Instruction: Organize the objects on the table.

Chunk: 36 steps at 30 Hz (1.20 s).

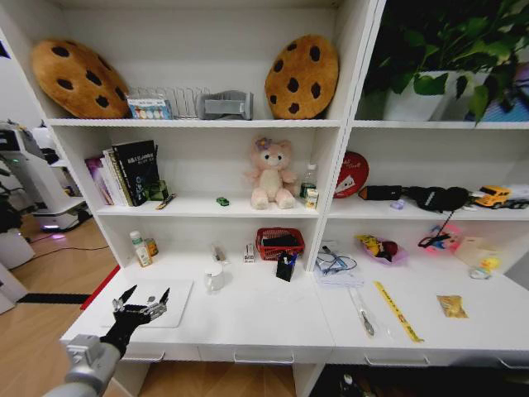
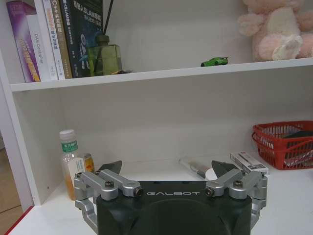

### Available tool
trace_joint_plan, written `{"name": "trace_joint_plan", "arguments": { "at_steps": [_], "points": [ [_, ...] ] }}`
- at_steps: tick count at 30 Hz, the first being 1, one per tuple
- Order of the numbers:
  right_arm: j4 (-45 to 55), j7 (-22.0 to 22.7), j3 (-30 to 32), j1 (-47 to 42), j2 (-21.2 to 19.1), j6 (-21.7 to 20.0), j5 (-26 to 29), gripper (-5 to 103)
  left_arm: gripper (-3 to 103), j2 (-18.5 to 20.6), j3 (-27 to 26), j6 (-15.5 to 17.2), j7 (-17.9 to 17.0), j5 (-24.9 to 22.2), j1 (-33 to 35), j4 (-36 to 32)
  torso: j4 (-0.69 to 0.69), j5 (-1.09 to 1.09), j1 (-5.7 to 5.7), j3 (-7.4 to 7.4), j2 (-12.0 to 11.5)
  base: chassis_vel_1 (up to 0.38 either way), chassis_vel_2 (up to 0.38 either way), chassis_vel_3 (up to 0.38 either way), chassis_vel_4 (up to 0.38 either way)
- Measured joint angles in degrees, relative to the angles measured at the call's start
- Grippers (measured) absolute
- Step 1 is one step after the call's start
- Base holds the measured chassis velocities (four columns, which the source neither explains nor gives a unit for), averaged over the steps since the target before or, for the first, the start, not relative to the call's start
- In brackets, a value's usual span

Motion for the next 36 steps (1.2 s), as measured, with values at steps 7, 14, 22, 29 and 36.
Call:
{"name": "trace_joint_plan", "arguments": {
  "at_steps": [7, 14, 22, 29, 36],
  "points": [
    [7.7, 3.0, 0.8, -6.4, -1.0, -2.9, -0.9, 78, 100, 0.0, 0.0, 0.0, 0.0, 0.0, 0.0, 0.0, 0.03, 0.04, 0.0, -0.01, 0.0, 0.0, 0.0, 0.0, 0.0],
    [24.0, 8.7, 6.8, -23.1, 0.0, -8.7, -4.9, 99, 100, 0.0, 0.0, 0.0, 0.0, 0.0, 0.0, 0.0, 0.01, 0.02, -0.02, -0.01, 0.0, 0.0, 0.0, 0.0, 0.0],
    [35.7, 8.3, 12.8, -38.1, 1.5, -4.5, -9.4, 100, 100, 0.0, 0.0, 0.0, 0.0, 0.0, 0.0, 0.0, -0.04, 0.04, -0.02, -0.02, 0.0, 0.0, 0.0, 0.0, 0.0],
    [50.8, 9.1, 21.0, -45.8, 1.8, 5.8, -15.6, 100, 100, 0.0, 0.0, 0.0, 0.0, 0.0, 0.0, 0.0, 0.0, 0.02, -0.02, -0.01, 0.0, 0.0, 0.0, 0.0, 0.0],
    [75.7, 9.7, 32.5, -47.0, 0.9, -3.2, -7.9, 100, 100, 0.0, 0.0, 0.0, 0.0, 0.0, 0.0, 0.0, 0.01, 0.0, -0.02, 0.0, 0.0, 0.0, 0.0, 0.0, 0.0]
  ]
}}
